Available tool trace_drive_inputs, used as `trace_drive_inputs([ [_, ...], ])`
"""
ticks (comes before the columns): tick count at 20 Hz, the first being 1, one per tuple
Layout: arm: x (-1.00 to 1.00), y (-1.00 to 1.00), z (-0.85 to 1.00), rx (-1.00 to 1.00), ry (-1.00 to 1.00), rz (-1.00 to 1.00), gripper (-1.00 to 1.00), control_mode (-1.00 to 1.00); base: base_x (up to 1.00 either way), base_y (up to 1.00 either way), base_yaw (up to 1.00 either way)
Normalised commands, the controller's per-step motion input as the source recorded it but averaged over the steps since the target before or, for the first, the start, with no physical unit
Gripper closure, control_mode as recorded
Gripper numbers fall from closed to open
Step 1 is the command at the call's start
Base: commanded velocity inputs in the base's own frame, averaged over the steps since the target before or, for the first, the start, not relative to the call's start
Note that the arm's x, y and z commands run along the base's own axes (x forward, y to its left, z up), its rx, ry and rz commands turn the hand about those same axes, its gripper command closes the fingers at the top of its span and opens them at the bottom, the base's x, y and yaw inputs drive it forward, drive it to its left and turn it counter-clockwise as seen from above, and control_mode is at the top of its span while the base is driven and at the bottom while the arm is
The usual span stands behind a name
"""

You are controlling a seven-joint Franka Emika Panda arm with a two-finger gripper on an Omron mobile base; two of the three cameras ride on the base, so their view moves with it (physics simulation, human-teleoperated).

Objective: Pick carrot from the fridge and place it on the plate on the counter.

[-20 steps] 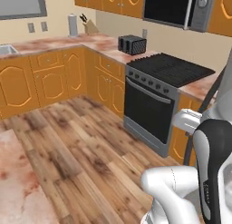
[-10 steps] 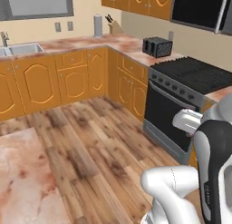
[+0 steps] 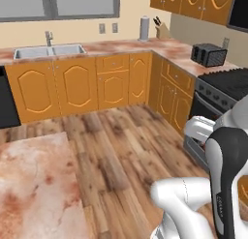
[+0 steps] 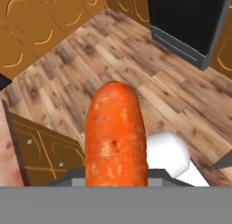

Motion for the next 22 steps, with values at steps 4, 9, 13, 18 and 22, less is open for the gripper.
trace_drive_inputs([
  [4,0.0,0.0,0.0,0.0,0.0,0.0,1.0,1.0,0.46,0.0,0.26],
  [9,0.0,0.0,0.0,0.0,0.0,0.0,1.0,1.0,0.65,0.0,0.18],
  [13,0.0,0.0,0.0,0.0,0.0,0.0,1.0,1.0,0.76,0.0,0.06],
  [18,0.0,0.0,0.0,0.0,0.0,0.0,1.0,1.0,0.63,0.0,-0.09],
  [22,0.0,0.0,0.0,0.0,0.0,0.0,1.0,1.0,0.54,0.08,-0.25],
])
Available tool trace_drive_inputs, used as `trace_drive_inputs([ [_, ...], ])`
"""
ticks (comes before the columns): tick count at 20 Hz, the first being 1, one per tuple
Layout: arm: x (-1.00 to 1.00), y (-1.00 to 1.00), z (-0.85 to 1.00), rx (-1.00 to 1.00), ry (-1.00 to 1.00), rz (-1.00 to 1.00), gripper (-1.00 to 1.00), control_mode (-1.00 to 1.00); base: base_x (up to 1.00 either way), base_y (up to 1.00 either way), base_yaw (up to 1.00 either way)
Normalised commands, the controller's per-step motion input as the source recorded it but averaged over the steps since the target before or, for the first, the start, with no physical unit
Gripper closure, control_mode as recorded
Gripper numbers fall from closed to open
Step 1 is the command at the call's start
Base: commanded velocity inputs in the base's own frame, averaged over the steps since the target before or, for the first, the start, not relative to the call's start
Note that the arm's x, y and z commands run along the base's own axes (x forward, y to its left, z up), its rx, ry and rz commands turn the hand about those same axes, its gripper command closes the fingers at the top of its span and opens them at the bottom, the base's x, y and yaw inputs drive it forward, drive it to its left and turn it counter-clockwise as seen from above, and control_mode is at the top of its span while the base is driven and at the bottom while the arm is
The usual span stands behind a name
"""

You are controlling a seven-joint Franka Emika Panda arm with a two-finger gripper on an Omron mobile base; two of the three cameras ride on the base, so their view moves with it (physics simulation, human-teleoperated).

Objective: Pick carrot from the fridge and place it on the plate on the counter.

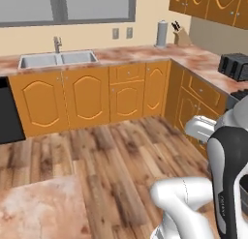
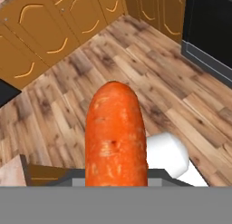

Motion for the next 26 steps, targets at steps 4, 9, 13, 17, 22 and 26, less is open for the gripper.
trace_drive_inputs([
  [4,0.0,0.0,0.0,0.0,0.0,0.0,1.0,1.0,0.49,0.12,-0.36],
  [9,0.0,0.0,0.0,0.0,0.0,0.0,1.0,1.0,0.4,0.17,-0.43],
  [13,0.0,0.0,0.0,0.0,0.0,0.0,1.0,1.0,0.3,0.12,-0.46],
  [17,0.0,0.0,0.0,0.0,0.0,0.0,1.0,1.0,0.36,0.15,-0.46],
  [22,0.0,0.0,0.0,0.0,0.0,0.0,1.0,1.0,0.44,0.14,-0.44],
  [26,0.0,0.0,0.0,0.0,0.0,0.0,1.0,1.0,0.44,0.09,-0.42],
])
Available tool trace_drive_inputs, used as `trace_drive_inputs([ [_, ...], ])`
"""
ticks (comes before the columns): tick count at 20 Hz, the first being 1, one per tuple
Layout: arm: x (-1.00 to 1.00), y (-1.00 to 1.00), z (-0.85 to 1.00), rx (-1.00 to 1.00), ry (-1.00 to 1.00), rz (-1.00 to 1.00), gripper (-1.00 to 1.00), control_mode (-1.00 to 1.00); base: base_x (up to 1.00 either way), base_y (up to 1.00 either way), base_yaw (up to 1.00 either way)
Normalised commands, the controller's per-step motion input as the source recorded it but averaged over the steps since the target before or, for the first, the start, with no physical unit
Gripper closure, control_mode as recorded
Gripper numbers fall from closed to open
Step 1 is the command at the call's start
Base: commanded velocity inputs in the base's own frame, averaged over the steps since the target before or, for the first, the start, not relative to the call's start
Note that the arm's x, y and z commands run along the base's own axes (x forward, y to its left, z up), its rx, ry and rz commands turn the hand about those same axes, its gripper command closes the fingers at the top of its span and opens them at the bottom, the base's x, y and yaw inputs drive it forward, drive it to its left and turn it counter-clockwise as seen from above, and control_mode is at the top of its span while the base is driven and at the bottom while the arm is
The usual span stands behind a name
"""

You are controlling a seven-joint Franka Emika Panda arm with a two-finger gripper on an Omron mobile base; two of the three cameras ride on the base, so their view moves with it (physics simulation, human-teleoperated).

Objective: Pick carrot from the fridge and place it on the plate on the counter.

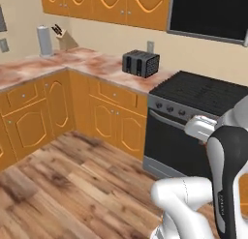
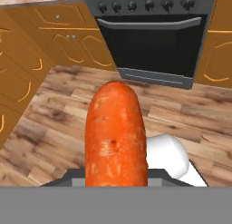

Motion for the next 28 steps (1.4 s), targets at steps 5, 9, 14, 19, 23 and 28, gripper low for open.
trace_drive_inputs([
  [5,0.0,0.0,0.0,0.0,0.0,0.0,1.0,1.0,0.4,0.01,-0.43],
  [9,0.0,0.0,0.0,0.0,0.0,0.0,1.0,1.0,0.41,0.0,-0.43],
  [14,0.0,0.0,0.0,0.0,0.0,0.0,1.0,1.0,0.42,0.0,-0.4],
  [19,0.0,0.0,0.0,0.0,0.0,0.0,1.0,1.0,0.45,0.0,-0.37],
  [23,0.0,0.0,0.0,0.0,0.0,0.0,1.0,1.0,0.51,0.0,-0.36],
  [28,0.0,0.0,0.0,0.0,0.0,0.0,1.0,1.0,0.53,0.0,-0.37],
])
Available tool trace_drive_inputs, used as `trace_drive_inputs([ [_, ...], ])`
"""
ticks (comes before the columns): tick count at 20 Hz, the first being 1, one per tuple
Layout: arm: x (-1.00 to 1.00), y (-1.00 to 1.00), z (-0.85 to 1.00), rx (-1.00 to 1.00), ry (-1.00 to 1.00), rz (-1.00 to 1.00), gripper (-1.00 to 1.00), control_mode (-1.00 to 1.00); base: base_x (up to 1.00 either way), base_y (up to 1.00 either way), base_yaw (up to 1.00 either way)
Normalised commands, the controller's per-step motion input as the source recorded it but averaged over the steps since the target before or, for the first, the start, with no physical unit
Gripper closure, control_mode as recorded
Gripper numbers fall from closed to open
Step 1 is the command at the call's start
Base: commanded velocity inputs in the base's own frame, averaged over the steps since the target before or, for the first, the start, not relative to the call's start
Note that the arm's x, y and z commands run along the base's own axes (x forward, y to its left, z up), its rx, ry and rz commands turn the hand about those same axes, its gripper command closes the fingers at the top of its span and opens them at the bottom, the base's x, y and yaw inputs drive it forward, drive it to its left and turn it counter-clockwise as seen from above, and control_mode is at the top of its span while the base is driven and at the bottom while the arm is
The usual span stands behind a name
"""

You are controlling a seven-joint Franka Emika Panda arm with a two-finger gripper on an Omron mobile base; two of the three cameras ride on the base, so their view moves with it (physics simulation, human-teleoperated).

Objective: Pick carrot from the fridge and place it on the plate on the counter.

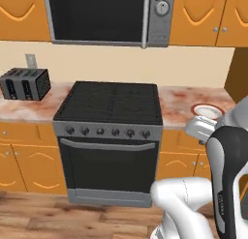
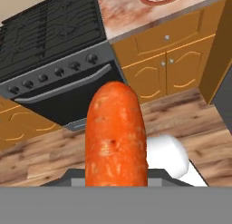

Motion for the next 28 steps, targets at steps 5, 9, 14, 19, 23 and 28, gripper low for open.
trace_drive_inputs([
  [5,0.0,0.0,0.0,0.0,0.0,0.0,1.0,1.0,0.53,0.0,-0.36],
  [9,0.0,0.0,0.0,0.0,0.0,0.0,1.0,1.0,0.5,-0.01,-0.35],
  [14,0.0,0.0,0.0,0.0,0.0,0.0,1.0,1.0,0.47,-0.06,-0.32],
  [19,0.0,0.0,0.0,0.0,0.0,0.0,1.0,1.0,0.42,-0.13,-0.28],
  [23,0.0,0.0,0.0,0.0,0.0,0.0,1.0,1.0,0.26,-0.22,-0.22],
  [28,0.0,0.0,0.0,0.0,0.0,0.0,1.0,1.0,0.27,-0.32,-0.16],
])
